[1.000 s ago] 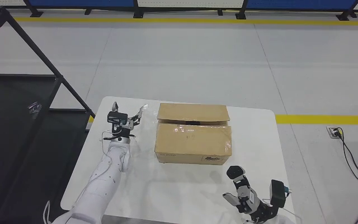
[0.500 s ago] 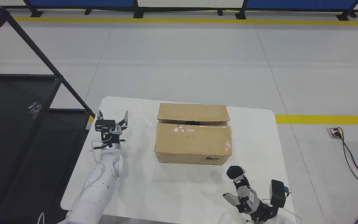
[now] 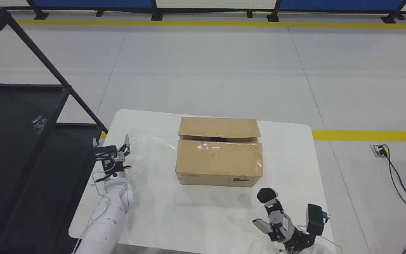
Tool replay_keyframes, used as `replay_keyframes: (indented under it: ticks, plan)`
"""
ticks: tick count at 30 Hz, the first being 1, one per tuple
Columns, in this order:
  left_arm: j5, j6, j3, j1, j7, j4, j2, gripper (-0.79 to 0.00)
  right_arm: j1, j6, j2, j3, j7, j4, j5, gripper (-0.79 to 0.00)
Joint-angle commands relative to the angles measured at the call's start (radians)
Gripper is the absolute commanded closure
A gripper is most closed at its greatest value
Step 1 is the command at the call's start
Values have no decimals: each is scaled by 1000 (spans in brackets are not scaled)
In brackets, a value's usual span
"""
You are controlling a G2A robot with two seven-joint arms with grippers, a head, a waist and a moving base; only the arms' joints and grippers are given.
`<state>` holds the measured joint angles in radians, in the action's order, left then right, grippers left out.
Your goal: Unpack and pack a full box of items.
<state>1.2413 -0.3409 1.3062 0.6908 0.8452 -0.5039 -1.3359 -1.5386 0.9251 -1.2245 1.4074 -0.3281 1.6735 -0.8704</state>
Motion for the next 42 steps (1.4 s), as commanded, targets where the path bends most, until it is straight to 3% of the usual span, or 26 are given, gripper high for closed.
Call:
replay_keyframes:
  ticks: [1,16,34,42]
  plan:
    - [-7,-11,10,15,-11,-15,2,-785,0,0,0,0,0,0,0,-785]
    - [-28,-26,24,28,-25,-30,3,-785,0,0,0,0,0,0,0,-785]
    - [-3,-146,108,113,-186,-68,32,-785,0,0,0,0,0,0,0,-785]
    - [9,-125,103,136,-206,-45,28,-785,0,0,0,0,0,0,0,-785]
